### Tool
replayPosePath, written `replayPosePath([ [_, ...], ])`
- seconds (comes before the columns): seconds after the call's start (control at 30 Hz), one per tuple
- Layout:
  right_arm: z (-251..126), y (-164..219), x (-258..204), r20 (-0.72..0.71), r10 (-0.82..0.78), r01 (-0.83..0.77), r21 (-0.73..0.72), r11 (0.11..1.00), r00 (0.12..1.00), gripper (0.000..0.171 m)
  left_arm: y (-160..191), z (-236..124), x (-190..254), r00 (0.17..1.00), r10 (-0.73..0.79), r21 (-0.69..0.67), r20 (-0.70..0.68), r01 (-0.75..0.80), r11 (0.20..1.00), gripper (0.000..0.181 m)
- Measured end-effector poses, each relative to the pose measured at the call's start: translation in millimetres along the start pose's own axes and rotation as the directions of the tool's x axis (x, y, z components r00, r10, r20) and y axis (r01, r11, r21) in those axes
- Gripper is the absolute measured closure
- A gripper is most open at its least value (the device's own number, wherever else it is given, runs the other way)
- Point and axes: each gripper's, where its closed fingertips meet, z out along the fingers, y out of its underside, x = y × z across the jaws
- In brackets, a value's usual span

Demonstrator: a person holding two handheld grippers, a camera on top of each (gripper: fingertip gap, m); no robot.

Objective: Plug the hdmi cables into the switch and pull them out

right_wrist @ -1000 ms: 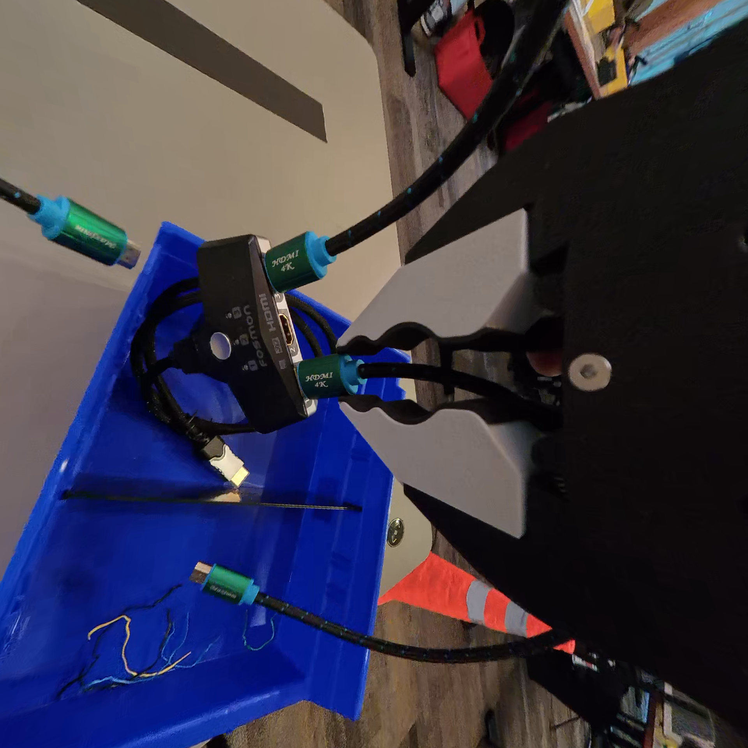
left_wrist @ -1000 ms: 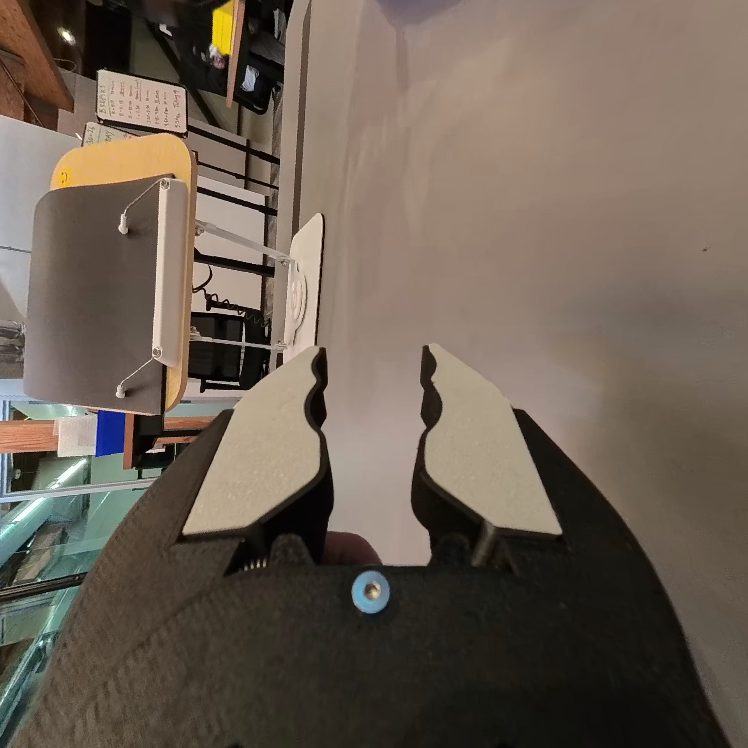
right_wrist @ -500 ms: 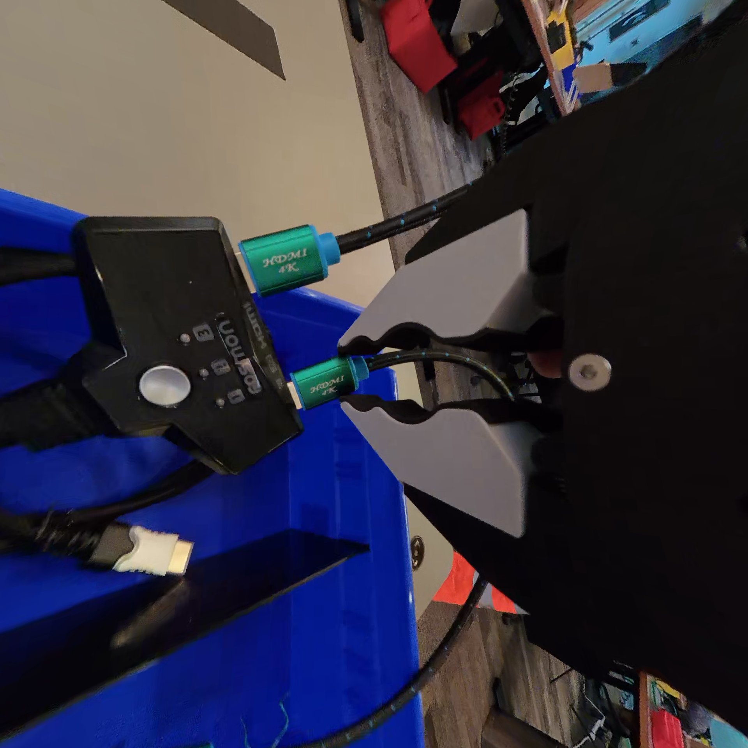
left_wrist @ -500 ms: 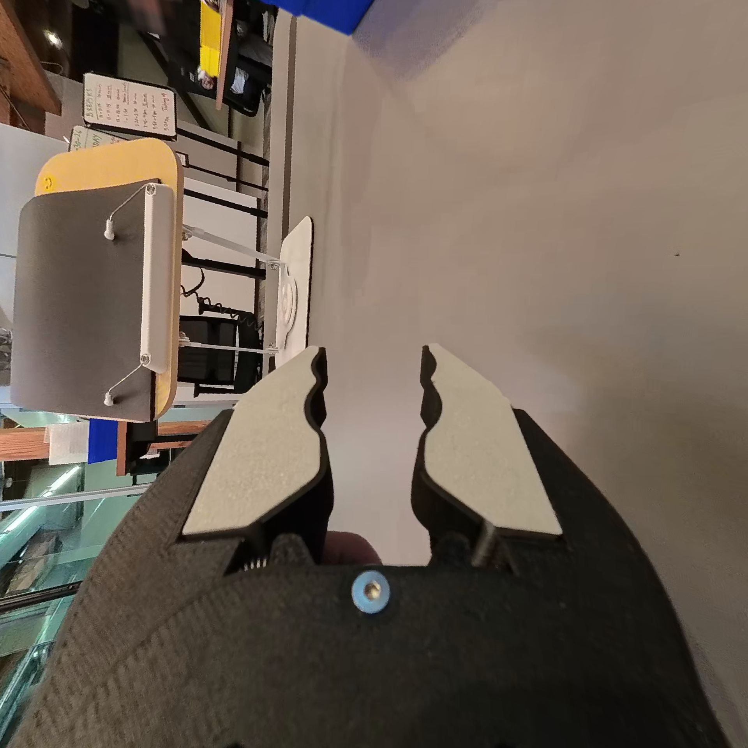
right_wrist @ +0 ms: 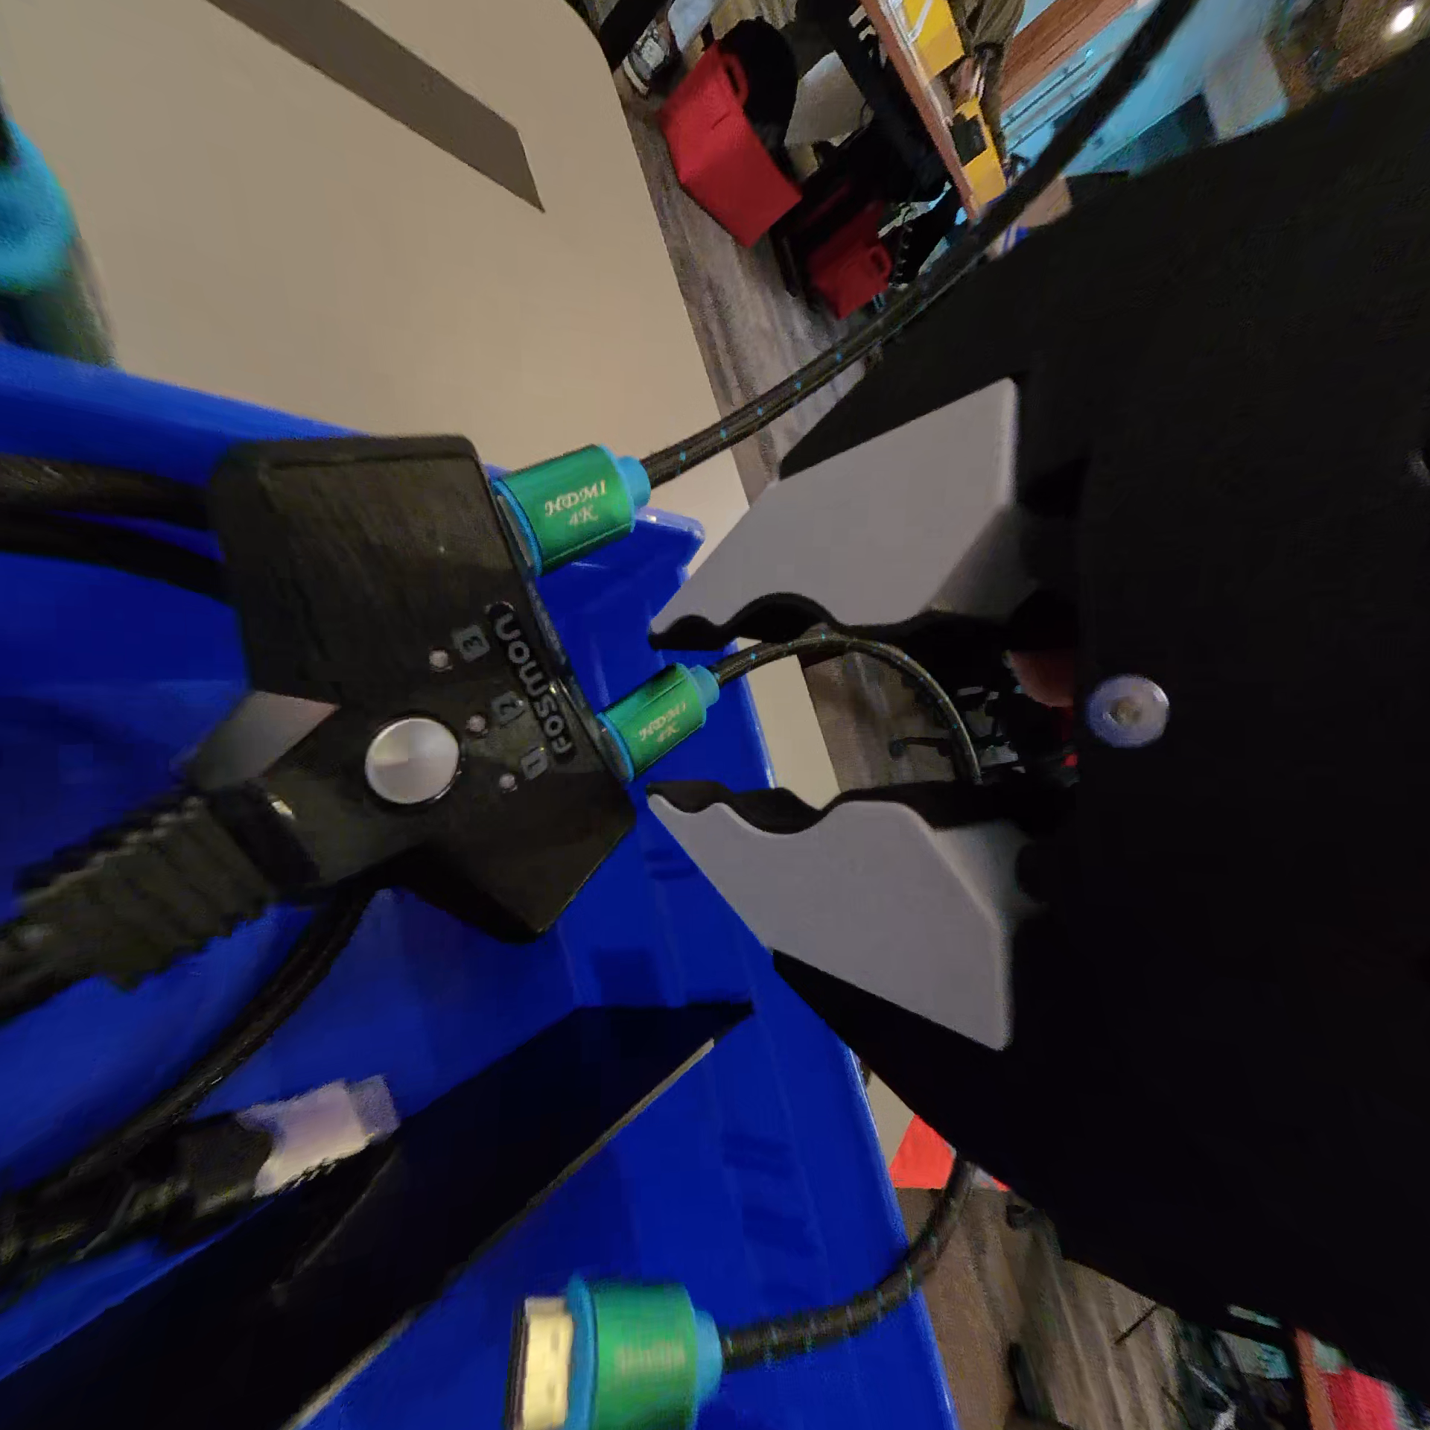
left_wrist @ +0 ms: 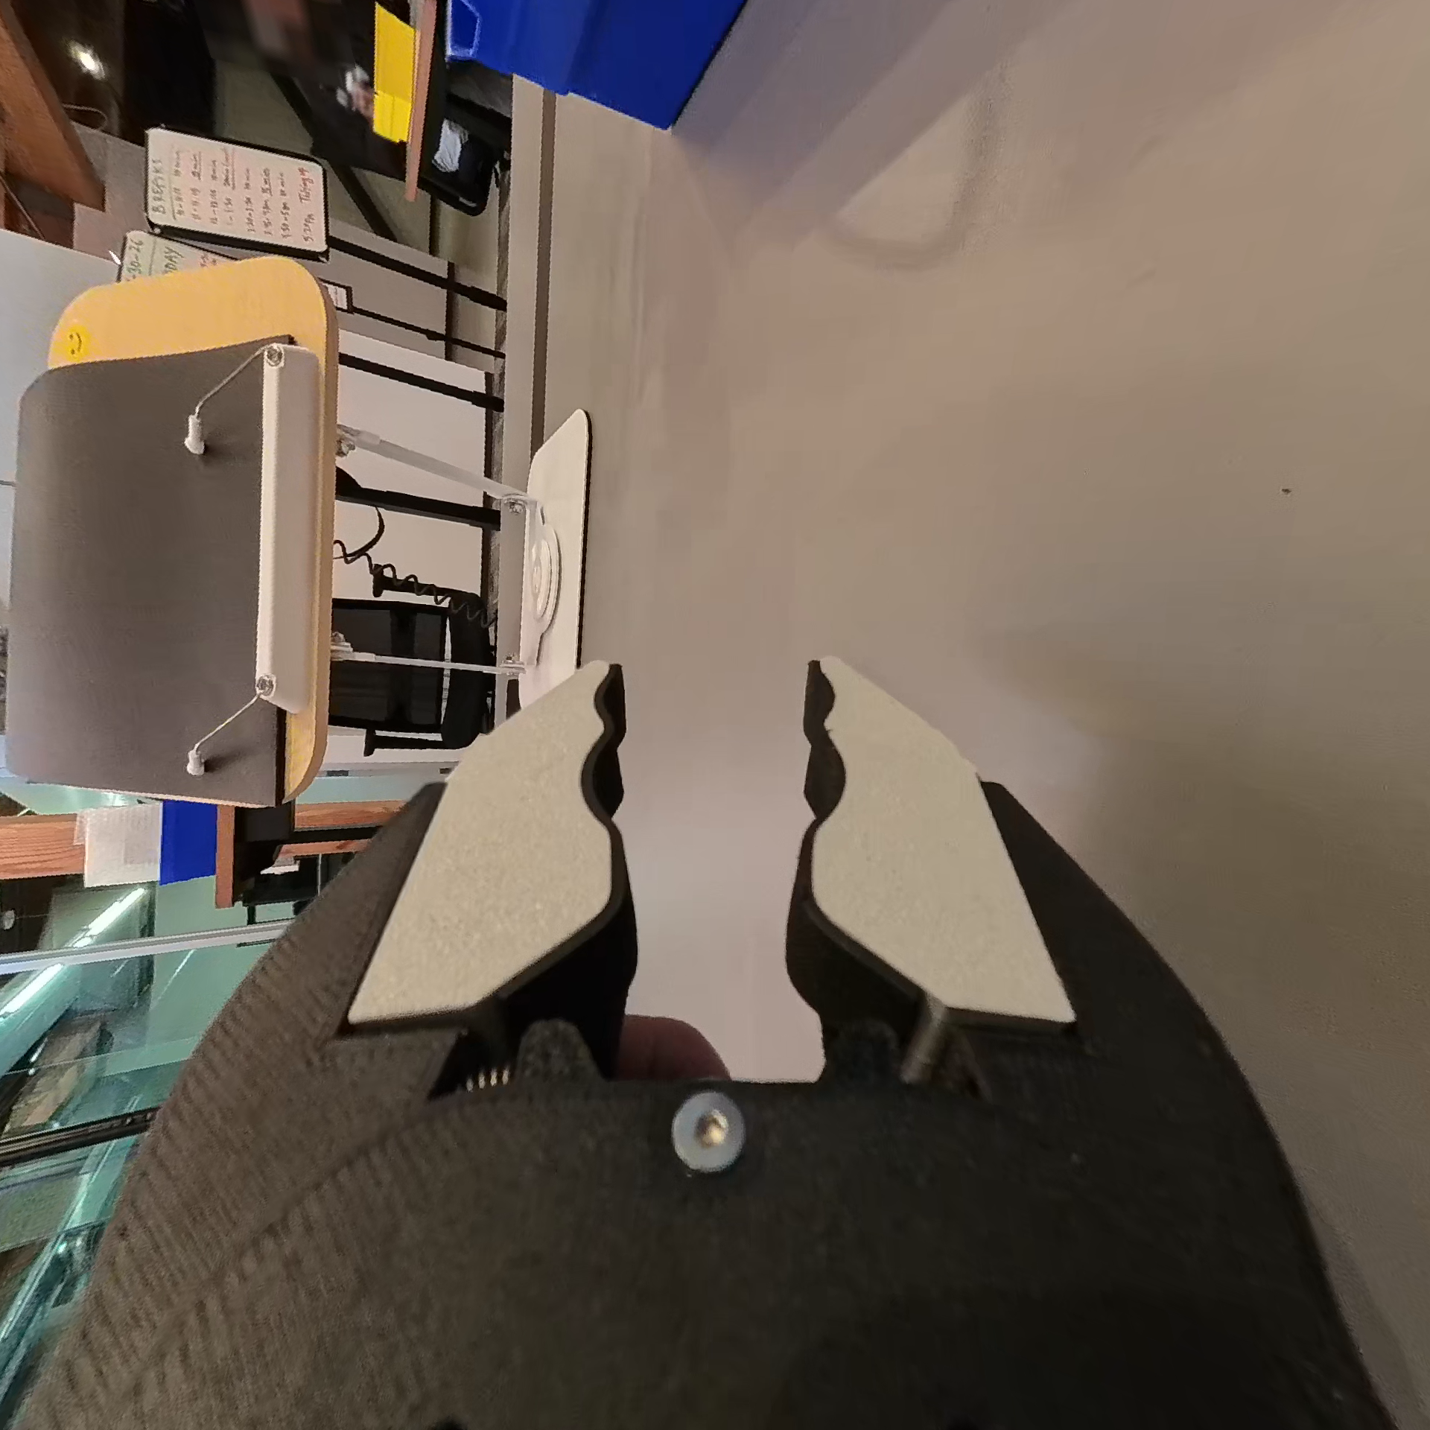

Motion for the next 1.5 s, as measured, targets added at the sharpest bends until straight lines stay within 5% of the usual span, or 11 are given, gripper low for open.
replayPosePath([
  [0.23, -59, 2, 0, -0.079, 0.108, -0.095, 0.156, 0.983, 0.991, 0.129, 1, 0, -3, 1.000, -0.006, 0.000, 0.004, 0.006, 1.000, 0.137],
  [0.37, -89, -4, -50, -0.002, 0.151, -0.141, 0.343, 0.929, 0.989, 0.135, 2, -1, -5, 1.000, -0.013, 0.004, 0.006, 0.013, 1.000, 0.137],
  [0.57, -49, -1, -120, 0.037, 0.107, -0.113, 0.266, 0.957, 0.994, 0.135, 0, 0, -4, 1.000, -0.007, 0.009, 0.002, 0.007, 1.000, 0.137],
  [0.83, -29, -13, -117, -0.019, 0.100, -0.088, 0.331, 0.940, 0.995, 0.161, -1, -1, -6, 1.000, -0.010, 0.006, 0.007, 0.010, 1.000, 0.138],
  [1.1, -78, -38, -78, 0.074, 0.302, -0.278, 0.636, 0.720, 0.951, 0.162, 0, 3, -2, 1.000, -0.002, 0.010, -0.007, 0.002, 1.000, 0.137],
  [1.4, -102, -54, -12, 0.200, 0.564, -0.483, 0.773, 0.412, 0.801, 0.165, 1, 3, -3, 1.000, -0.002, 0.008, -0.004, 0.002, 1.000, 0.137],
  [1.5, -104, -61, 0, 0.202, 0.604, -0.498, 0.782, 0.374, 0.771, 0.165, 1, 3, -2, 1.000, 0.002, 0.008, -0.007, -0.002, 1.000, 0.137],
])
